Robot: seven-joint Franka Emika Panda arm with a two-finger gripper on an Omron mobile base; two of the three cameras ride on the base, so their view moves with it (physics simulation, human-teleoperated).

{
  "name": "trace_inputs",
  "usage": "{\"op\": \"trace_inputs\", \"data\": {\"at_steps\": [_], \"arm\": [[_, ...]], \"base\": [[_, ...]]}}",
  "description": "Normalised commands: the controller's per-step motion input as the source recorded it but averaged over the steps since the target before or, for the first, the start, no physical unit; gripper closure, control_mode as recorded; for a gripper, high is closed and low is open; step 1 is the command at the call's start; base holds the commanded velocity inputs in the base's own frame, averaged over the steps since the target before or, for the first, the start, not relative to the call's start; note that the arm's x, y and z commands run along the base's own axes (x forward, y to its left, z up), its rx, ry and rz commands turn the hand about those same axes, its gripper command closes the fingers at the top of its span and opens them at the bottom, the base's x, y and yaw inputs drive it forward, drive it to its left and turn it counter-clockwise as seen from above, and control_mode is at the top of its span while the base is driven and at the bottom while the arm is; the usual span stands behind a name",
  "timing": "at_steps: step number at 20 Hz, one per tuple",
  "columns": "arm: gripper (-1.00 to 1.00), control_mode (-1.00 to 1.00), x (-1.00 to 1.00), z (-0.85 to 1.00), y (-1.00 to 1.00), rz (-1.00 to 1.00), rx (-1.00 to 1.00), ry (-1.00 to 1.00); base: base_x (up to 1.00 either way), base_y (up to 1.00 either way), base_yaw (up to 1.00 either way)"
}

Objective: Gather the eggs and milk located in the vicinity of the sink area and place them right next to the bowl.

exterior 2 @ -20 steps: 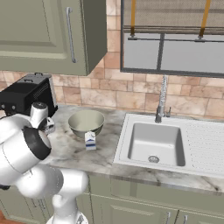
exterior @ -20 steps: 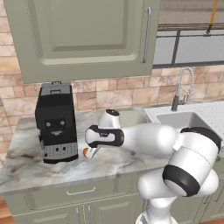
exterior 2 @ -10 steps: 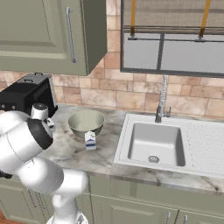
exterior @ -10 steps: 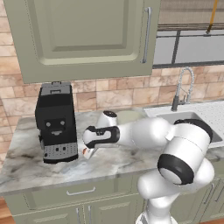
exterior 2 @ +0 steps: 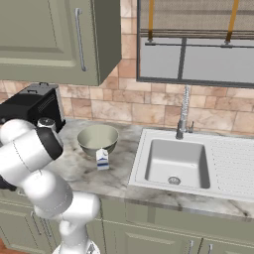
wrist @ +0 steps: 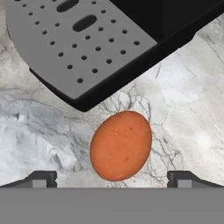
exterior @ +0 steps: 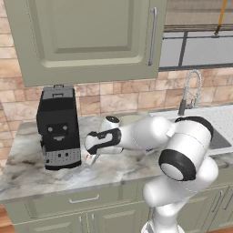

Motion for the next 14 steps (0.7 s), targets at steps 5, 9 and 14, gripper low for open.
{"op": "trace_inputs", "data": {"at_steps": [5, 9, 14], "arm": [[-1.00, -1.00, 0.17, -0.08, 0.12, 0.00, 0.00, 0.00], [-1.00, -1.00, 0.14, -0.07, 0.08, 0.00, 0.00, 0.00], [-1.00, -1.00, 0.04, -0.16, 0.01, 0.00, 0.00, 0.00]], "base": [[0.00, 0.00, 0.00], [0.00, 0.00, 0.00], [0.00, 0.00, 0.00]]}}
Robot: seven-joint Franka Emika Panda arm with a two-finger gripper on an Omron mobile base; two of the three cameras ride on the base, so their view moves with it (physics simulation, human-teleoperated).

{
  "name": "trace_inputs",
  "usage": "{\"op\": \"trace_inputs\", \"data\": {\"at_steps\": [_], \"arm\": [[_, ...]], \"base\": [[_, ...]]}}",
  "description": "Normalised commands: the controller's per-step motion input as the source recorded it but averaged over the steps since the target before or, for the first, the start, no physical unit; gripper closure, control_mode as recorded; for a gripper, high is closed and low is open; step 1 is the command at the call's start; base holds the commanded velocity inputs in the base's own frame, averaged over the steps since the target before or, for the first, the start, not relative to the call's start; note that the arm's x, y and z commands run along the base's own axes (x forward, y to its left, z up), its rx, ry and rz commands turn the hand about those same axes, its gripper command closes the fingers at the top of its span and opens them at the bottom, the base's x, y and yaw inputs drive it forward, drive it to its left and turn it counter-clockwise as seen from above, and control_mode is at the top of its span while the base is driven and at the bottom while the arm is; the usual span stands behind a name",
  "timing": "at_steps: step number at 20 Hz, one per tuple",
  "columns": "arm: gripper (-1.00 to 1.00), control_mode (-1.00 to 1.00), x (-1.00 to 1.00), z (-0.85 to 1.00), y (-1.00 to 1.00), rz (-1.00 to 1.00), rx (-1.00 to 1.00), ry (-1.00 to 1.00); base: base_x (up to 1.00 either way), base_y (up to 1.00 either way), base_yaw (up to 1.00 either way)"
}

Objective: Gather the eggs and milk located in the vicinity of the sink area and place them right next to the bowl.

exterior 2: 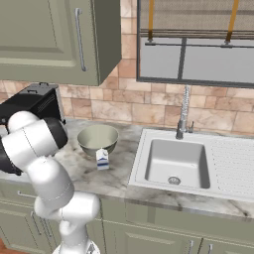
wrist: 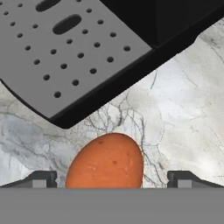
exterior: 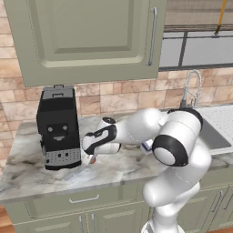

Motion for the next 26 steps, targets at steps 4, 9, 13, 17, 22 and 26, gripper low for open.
{"op": "trace_inputs", "data": {"at_steps": [4, 9, 13, 17, 22, 26], "arm": [[-1.00, -1.00, 0.00, -0.29, 0.01, 0.00, 0.00, 0.00], [1.00, -1.00, 0.01, -0.31, 0.10, 0.00, 0.00, 0.00], [1.00, -1.00, 0.01, -0.08, 0.05, 0.00, 0.00, 0.00], [1.00, -1.00, -0.03, 0.00, 0.00, 0.00, 0.00, 0.00], [1.00, -1.00, -0.28, 0.04, -0.09, 0.00, 0.00, -0.10], [1.00, -1.00, -0.14, 0.02, -0.15, 0.00, 0.00, -0.07]], "base": [[0.00, 0.00, 0.00], [0.00, 0.00, 0.00], [0.00, 0.00, 0.00], [0.00, 0.00, 0.00], [0.00, 0.00, 0.00], [0.00, 0.00, 0.00]]}}
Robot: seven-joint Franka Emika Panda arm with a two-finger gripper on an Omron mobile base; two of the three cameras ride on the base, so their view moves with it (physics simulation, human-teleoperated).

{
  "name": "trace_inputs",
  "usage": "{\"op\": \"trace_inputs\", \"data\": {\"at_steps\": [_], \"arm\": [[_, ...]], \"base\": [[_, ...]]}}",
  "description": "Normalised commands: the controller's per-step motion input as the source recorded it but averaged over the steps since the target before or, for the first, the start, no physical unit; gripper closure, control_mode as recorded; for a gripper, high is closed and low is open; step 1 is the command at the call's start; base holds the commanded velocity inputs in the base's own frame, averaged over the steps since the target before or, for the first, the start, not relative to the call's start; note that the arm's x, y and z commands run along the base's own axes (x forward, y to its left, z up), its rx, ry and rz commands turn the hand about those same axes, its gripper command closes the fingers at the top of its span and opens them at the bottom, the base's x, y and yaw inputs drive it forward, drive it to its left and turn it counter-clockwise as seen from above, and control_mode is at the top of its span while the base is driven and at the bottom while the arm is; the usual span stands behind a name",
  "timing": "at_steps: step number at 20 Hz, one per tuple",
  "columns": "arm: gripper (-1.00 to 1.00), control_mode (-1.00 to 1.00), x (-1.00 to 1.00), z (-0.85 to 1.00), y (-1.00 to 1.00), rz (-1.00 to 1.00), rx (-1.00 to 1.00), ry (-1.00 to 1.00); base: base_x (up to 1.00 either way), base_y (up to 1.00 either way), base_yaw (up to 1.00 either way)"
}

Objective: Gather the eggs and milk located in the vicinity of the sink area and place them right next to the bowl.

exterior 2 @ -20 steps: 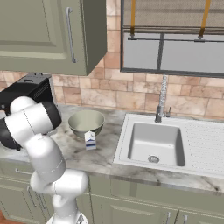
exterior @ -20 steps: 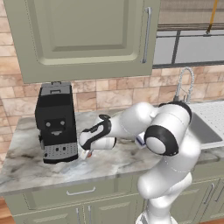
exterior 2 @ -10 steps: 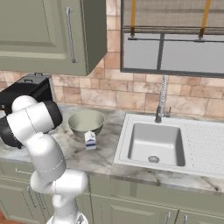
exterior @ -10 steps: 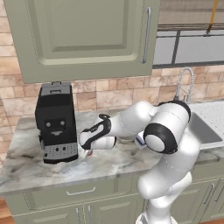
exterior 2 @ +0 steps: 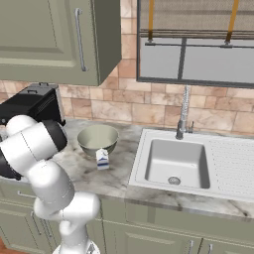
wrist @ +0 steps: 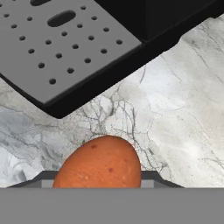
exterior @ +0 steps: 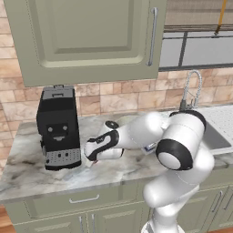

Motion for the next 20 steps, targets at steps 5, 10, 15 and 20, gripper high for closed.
{"op": "trace_inputs", "data": {"at_steps": [5, 10, 15, 20], "arm": [[1.00, -1.00, -0.07, 0.14, -0.22, -0.02, 0.00, -0.01], [1.00, -1.00, -0.05, 0.28, -0.19, -0.09, 0.00, 0.00], [1.00, -1.00, -0.09, 0.27, -0.01, -0.13, 0.02, 0.00], [1.00, -1.00, -0.24, 0.22, 0.00, -0.16, 0.03, 0.01]], "base": [[0.00, 0.00, 0.00], [0.00, 0.00, 0.00], [0.00, 0.00, 0.00], [0.00, 0.00, 0.00]]}}
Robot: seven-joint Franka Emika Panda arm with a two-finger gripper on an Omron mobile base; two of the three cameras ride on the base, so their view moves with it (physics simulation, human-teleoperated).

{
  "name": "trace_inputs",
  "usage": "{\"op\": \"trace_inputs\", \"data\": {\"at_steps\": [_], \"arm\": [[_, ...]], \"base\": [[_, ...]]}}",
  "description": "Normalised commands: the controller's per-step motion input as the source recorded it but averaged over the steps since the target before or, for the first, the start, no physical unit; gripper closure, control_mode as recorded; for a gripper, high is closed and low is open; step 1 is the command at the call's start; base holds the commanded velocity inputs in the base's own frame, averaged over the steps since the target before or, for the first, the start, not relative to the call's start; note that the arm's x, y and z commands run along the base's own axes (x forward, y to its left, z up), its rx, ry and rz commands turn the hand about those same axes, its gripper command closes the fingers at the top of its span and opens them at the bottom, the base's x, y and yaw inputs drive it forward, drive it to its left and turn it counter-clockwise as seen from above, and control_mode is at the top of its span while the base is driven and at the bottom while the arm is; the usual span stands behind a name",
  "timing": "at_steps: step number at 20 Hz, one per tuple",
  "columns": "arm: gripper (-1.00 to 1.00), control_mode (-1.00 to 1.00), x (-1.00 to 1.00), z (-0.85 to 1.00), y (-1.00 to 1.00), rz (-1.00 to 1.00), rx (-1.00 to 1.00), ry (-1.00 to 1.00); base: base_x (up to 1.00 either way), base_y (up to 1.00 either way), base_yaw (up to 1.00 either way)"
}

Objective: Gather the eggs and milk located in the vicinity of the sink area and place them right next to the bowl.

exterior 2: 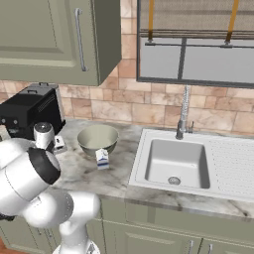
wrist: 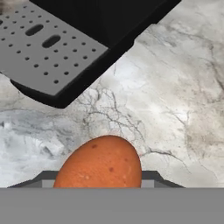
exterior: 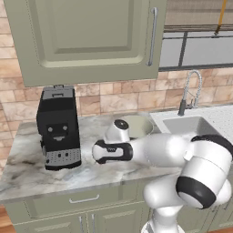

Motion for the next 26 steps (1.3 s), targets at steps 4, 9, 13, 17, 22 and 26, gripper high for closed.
{"op": "trace_inputs", "data": {"at_steps": [4, 9, 13, 17, 22, 26], "arm": [[1.00, -1.00, -0.23, 0.27, -0.09, -0.19, 0.04, 0.00], [1.00, -1.00, -0.22, 0.29, -0.24, -0.22, 0.05, 0.00], [1.00, -1.00, -0.22, 0.18, -0.33, -0.30, 0.03, 0.00], [1.00, -1.00, -0.12, 0.12, -0.17, -0.33, 0.00, 0.00], [1.00, -1.00, 0.00, 0.07, -0.16, -0.33, 0.00, 0.00], [1.00, -1.00, 0.00, 0.11, -0.19, -0.32, 0.00, 0.00]], "base": [[0.00, 0.00, 0.00], [0.00, 0.00, 0.00], [0.00, 0.00, 0.00], [0.00, 0.00, 0.00], [0.00, 0.00, 0.00], [0.00, 0.00, 0.00]]}}
